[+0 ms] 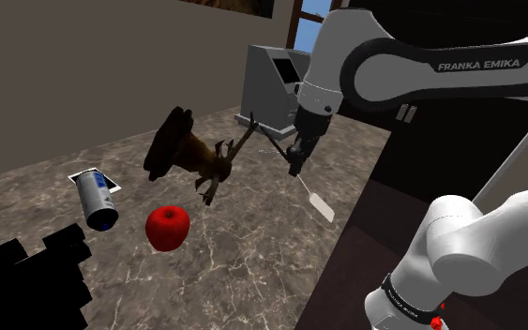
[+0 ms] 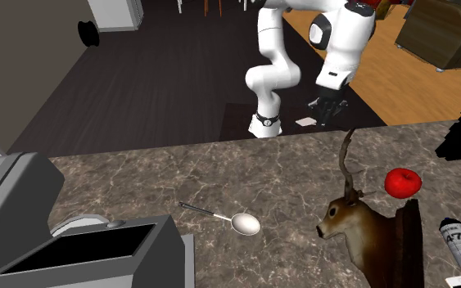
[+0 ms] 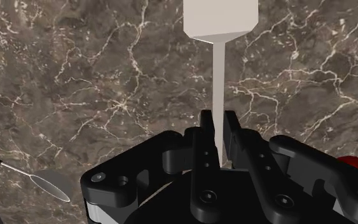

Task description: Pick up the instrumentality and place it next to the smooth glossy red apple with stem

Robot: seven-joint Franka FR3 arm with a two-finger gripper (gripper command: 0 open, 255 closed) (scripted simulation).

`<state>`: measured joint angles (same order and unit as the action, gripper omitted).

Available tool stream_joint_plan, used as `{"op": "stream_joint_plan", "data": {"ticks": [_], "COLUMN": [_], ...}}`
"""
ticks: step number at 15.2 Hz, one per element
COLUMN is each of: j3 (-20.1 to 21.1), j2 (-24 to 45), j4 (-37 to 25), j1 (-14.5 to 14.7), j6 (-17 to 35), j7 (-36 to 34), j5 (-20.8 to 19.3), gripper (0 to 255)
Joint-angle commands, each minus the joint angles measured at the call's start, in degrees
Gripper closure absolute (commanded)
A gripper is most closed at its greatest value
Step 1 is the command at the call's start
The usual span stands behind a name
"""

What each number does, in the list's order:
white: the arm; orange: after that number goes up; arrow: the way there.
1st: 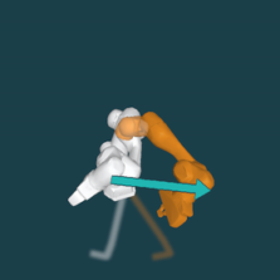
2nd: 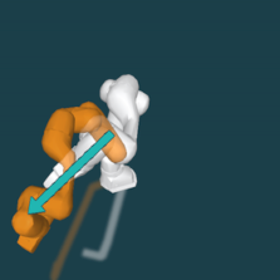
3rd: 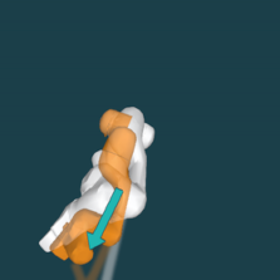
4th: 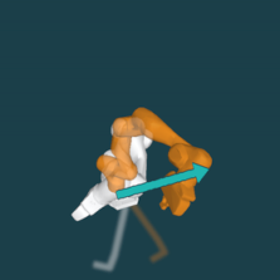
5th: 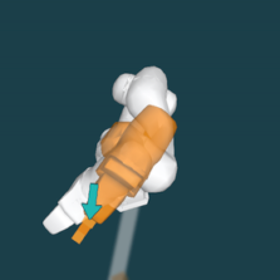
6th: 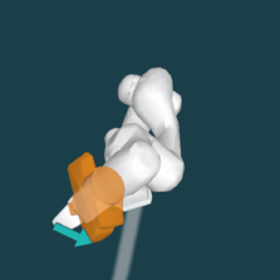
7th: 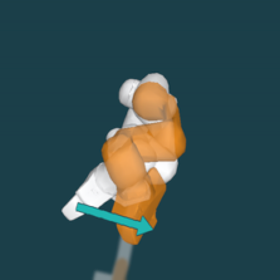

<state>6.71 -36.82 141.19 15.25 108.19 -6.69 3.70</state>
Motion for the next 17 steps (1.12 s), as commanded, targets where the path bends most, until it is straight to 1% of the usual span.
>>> {"op": "stream_joint_plan", "data": {"ticks": [1, 7, 14, 15, 17], "j3": [2.66, 9.87, 18.63, 19.54, 19.86], "j2": [-0.35, -0.52, 2.6, 3.09, 3.25], "j4": [0.2, -0.71, -4.73, -5.31, -3.9], "j1": [1.39, 4.95, 8.01, 8.22, 8.31], "j6": [0.09, -0.47, -0.39, -0.35, 1.21], "j7": [-3.19, -11.67, -21.85, -22.89, -22.9], "j5": [1.48, 5.37, 8.84, 9.07, 9.28], "gripper": [255, 255, 255, 255, 255]}}
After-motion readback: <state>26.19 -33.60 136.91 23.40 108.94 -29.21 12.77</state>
